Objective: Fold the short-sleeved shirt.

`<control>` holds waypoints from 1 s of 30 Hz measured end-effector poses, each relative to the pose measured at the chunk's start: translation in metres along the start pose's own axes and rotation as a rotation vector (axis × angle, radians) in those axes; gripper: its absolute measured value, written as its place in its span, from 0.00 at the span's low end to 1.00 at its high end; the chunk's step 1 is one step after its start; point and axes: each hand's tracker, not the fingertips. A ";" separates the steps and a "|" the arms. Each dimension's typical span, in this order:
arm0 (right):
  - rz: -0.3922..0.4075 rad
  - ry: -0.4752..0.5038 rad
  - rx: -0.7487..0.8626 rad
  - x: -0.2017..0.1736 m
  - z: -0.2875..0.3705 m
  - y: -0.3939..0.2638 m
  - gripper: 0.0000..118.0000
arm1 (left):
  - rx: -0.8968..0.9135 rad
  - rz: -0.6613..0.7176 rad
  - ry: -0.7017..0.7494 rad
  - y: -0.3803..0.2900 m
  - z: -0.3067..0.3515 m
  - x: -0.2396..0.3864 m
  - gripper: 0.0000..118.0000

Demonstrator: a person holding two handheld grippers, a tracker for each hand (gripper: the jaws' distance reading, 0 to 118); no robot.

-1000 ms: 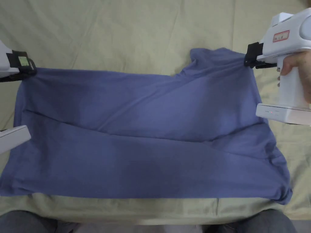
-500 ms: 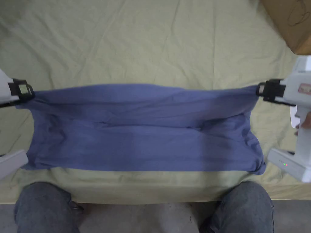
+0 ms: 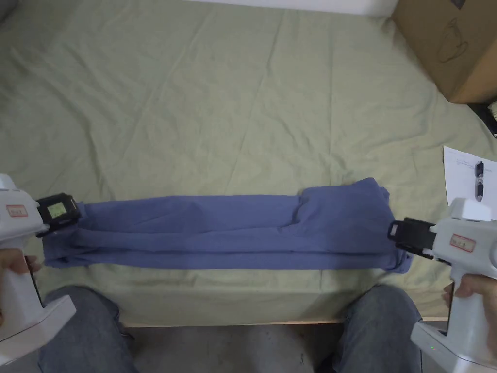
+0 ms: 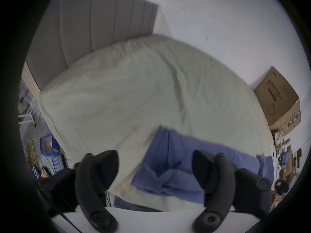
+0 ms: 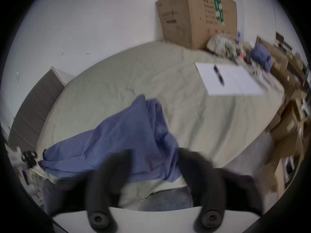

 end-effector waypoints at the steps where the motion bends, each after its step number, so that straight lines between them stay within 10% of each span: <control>1: 0.048 -0.014 0.052 -0.004 0.012 0.009 0.83 | 0.081 -0.035 0.001 0.010 0.014 0.003 0.87; 7: 0.238 -0.013 0.514 -0.046 0.101 0.048 0.88 | 0.565 -0.242 0.018 0.028 0.098 0.046 0.93; 13: 0.267 0.043 0.717 -0.085 0.135 0.041 0.97 | 0.780 -0.381 -0.063 0.006 0.138 0.080 1.00; 16: 0.267 0.069 0.726 -0.098 0.135 0.033 0.96 | 0.777 -0.422 -0.105 -0.007 0.142 0.092 0.86; 17: 0.267 0.069 0.726 -0.102 0.135 0.031 0.94 | 0.773 -0.433 -0.122 -0.011 0.142 0.095 0.68; 20: 0.263 0.091 0.721 -0.109 0.132 0.026 0.58 | 0.758 -0.438 -0.152 -0.018 0.141 0.102 0.13; 23: 0.255 0.106 0.705 -0.116 0.128 0.024 0.05 | 0.750 -0.444 -0.176 -0.025 0.138 0.109 0.00; 30: 0.256 0.121 0.672 -0.125 0.116 0.026 0.00 | 0.659 -0.436 -0.241 -0.029 0.126 0.117 0.00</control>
